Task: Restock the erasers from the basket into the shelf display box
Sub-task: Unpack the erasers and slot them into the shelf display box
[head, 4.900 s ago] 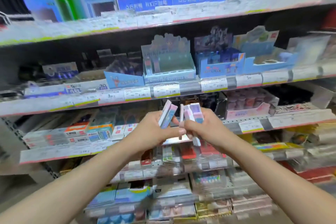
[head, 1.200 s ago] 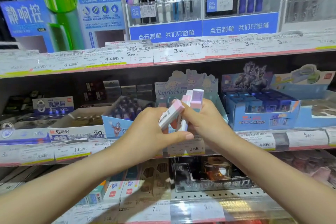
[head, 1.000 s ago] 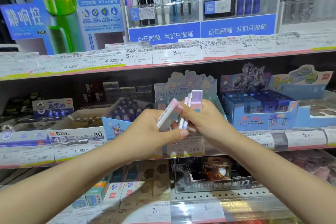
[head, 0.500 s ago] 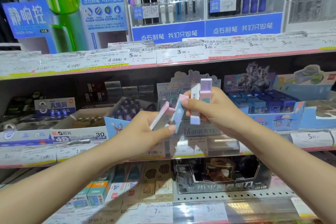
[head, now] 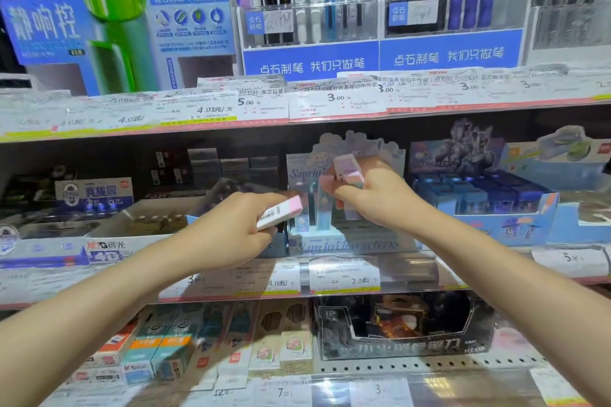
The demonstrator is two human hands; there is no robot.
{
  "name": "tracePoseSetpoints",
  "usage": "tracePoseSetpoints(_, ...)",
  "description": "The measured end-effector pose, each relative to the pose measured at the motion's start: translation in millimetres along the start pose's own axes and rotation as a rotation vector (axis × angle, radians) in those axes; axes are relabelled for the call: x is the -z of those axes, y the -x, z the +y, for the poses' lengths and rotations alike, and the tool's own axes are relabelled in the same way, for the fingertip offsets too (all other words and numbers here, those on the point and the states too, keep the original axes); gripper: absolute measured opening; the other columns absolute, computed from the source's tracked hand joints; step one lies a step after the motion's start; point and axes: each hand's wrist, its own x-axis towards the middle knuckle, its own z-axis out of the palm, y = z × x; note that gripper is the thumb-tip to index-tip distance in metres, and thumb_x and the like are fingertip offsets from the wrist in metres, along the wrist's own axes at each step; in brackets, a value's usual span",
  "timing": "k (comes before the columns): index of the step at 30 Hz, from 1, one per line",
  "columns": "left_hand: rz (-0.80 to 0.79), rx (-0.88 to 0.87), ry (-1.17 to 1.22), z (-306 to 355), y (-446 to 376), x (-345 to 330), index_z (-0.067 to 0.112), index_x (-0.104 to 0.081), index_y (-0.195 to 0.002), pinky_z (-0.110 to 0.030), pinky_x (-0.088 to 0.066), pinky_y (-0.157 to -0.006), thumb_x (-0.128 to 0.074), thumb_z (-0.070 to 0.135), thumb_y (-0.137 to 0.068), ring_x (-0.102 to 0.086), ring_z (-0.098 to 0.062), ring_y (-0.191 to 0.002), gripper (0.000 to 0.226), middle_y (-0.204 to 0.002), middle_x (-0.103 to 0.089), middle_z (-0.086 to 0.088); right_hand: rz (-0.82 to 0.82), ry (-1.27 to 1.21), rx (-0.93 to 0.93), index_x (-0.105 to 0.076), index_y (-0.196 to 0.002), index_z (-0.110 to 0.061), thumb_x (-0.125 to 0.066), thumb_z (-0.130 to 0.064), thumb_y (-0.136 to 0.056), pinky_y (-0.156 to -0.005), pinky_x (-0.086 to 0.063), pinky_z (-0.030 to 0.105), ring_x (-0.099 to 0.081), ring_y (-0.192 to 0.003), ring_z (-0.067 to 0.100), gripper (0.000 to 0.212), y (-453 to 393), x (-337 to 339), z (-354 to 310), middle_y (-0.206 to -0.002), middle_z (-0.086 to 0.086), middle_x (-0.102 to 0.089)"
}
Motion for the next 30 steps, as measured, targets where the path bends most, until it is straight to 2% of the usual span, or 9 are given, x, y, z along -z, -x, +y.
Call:
tracePoseSetpoints(5,-0.043,0.005,0.018,-1,-3,5,0.029,-0.052,-0.125,-0.013,-0.036,-0.055,-0.054,0.009,-0.087,-0.051,0.002,-0.064,0.043,-0.082,-0.057,0.018,-0.034,0.071,0.104,-0.043,-0.061,-0.013,-0.055,-0.033,-0.089,-0.046,-0.028,0.019,-0.041,-0.051,0.016,0.037,5,-7,-2,-0.051,0.002,-0.044)
tracePoseSetpoints(9,-0.055,-0.005,0.039,0,-3,7,0.033,-0.053,-0.12,-0.012,-0.038,-0.055,-0.055,0.007,-0.086,-0.053,0.009,-0.064,0.043,-0.082,-0.059,0.017,-0.01,-0.022,0.183,-0.06,-0.087,-0.012,-0.056,-0.026,-0.09,-0.07,-0.047,0.03,-0.058,-0.073,0.016,0.014,12,-7,1,-0.076,0.004,-0.064)
tracePoseSetpoints(11,-0.054,-0.018,0.035,0,-4,8,0.037,-0.053,-0.112,-0.016,-0.039,-0.056,-0.056,0.007,-0.086,-0.057,0.003,-0.068,0.04,-0.084,-0.064,0.009,-0.017,-0.09,0.175,-0.059,-0.087,-0.025,-0.06,-0.019,-0.087,-0.083,-0.051,0.028,-0.059,-0.083,0.008,0.006,14,-8,3,-0.078,-0.016,-0.065)
tracePoseSetpoints(14,-0.055,-0.035,0.049,1,-3,9,0.045,-0.048,-0.098,-0.015,-0.036,-0.051,-0.055,0.005,-0.085,-0.052,0.002,-0.059,0.043,-0.076,-0.062,0.006,-0.005,-0.071,0.17,-0.039,-0.061,-0.035,-0.061,-0.011,-0.087,-0.062,-0.043,0.008,-0.051,-0.057,-0.009,0.041,17,-12,9,-0.047,-0.026,-0.052)
tracePoseSetpoints(17,-0.068,-0.027,0.055,-1,-4,8,0.04,-0.051,-0.105,-0.014,-0.034,-0.049,-0.054,0.004,-0.086,-0.05,0.004,-0.056,0.041,-0.075,-0.06,0.007,0.009,0.002,0.204,-0.036,-0.054,-0.025,-0.058,-0.005,-0.084,-0.046,-0.028,0.013,-0.043,-0.05,0.004,0.042,19,-12,13,-0.046,-0.008,-0.039)
tracePoseSetpoints(21,-0.071,-0.013,0.056,-1,-4,7,0.029,-0.054,-0.118,-0.009,-0.037,-0.051,-0.054,0.004,-0.086,-0.051,0.011,-0.058,0.04,-0.074,-0.056,0.017,-0.029,-0.04,0.135,-0.037,-0.05,-0.015,-0.057,-0.004,-0.082,-0.046,-0.026,0.02,-0.035,-0.046,0.009,0.04,19,-7,10,-0.047,0.0,-0.038)
tracePoseSetpoints(24,-0.059,-0.013,0.062,3,-1,8,0.041,-0.05,-0.096,-0.008,-0.037,-0.053,-0.056,0.009,-0.088,-0.051,0.013,-0.06,0.034,-0.072,-0.054,0.018,-0.101,-0.199,-0.013,-0.056,-0.059,-0.003,-0.06,-0.019,-0.087,-0.049,-0.035,0.02,-0.044,-0.047,0.009,0.032,18,2,7,-0.057,0.006,-0.051)
tracePoseSetpoints(27,0.087,-0.017,0.065,6,4,3,0.047,-0.048,-0.086,-0.015,-0.037,-0.057,-0.056,0.013,-0.088,-0.051,-0.003,-0.061,0.035,-0.073,-0.06,0.01,-0.106,-0.372,-0.043,-0.061,-0.066,-0.012,-0.059,-0.026,-0.088,-0.05,-0.033,0.019,-0.04,-0.045,0.009,0.027,24,6,2,-0.051,-0.004,-0.046)
tracePoseSetpoints(30,0.226,-0.034,0.162,13,8,-6,0.022,-0.063,-0.096,-0.025,-0.038,-0.057,-0.059,0.011,-0.085,-0.052,-0.015,-0.066,0.016,-0.076,-0.066,-0.003,-0.113,-0.513,-0.021,-0.057,-0.058,-0.025,-0.055,-0.026,-0.09,-0.046,-0.027,0.014,-0.03,-0.043,0.005,0.033,31,6,-3,-0.044,-0.013,-0.034)
